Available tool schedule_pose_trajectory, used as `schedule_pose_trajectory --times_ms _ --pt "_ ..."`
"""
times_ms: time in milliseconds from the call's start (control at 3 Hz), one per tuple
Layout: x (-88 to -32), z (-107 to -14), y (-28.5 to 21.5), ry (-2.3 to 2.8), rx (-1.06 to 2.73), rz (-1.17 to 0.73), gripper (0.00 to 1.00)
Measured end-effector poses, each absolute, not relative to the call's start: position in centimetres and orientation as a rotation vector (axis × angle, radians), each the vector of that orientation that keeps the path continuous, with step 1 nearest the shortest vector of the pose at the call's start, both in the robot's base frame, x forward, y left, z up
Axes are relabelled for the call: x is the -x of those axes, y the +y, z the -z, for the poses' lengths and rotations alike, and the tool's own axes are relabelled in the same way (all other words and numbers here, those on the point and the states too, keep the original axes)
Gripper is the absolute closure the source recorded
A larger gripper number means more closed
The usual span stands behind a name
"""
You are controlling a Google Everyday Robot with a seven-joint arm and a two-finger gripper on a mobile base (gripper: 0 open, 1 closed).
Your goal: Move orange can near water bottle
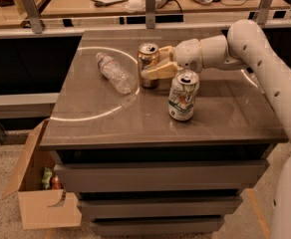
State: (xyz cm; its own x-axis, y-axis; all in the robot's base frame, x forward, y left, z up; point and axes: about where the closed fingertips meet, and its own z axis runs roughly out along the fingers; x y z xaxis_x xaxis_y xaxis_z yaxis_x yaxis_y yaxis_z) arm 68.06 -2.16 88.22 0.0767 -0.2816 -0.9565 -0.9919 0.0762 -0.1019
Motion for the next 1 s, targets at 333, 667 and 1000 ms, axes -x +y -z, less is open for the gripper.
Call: schedule_pose_trajectory --times_ms 333,667,1000 --pt "-68.1 -88.0 -2.6 1.389 1.369 -0.89 0.16" --pt "-68.3 -87.7 -3.3 1.42 1.362 -0.867 0.0" --pt "-69.4 -87.8 -5.5 1.469 1.327 -0.798 0.0"
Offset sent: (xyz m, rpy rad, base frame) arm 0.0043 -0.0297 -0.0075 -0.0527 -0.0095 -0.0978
